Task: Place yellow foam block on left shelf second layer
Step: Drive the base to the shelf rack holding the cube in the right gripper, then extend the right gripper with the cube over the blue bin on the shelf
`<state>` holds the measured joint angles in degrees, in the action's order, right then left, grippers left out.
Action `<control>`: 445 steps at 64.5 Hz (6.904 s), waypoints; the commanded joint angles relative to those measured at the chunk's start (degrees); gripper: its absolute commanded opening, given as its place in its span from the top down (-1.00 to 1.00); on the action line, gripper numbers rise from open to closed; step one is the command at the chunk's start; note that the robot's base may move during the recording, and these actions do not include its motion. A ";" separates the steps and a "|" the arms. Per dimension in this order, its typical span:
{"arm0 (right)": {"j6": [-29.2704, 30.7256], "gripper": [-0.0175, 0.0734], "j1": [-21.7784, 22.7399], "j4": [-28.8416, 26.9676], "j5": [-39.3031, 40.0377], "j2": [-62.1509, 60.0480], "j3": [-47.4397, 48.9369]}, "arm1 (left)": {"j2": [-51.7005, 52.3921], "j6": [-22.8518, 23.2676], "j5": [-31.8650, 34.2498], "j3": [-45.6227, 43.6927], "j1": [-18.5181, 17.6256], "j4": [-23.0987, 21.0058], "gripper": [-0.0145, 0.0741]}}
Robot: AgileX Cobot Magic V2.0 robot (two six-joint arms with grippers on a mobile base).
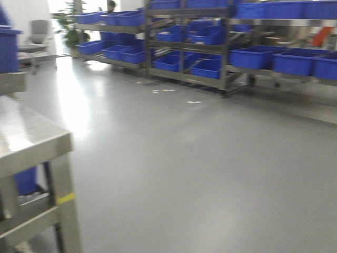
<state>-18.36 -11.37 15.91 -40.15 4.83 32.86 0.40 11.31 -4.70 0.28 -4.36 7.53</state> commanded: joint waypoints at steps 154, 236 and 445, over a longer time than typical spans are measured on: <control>0.60 0.00 0.19 1.35 4.17 0.64 1.40 | -0.41 0.22 5.05 1.48 -0.39 -0.42 0.36; 0.60 0.00 0.19 1.35 3.94 0.64 1.40 | -0.41 0.22 5.05 1.48 -0.39 -0.42 0.36; 0.60 0.00 0.19 1.35 3.93 0.70 1.40 | -0.41 0.22 5.05 1.48 -0.29 -0.42 0.36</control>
<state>-18.36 -11.37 16.11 -41.09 4.38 32.86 0.40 11.31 -4.70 0.28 -4.36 7.53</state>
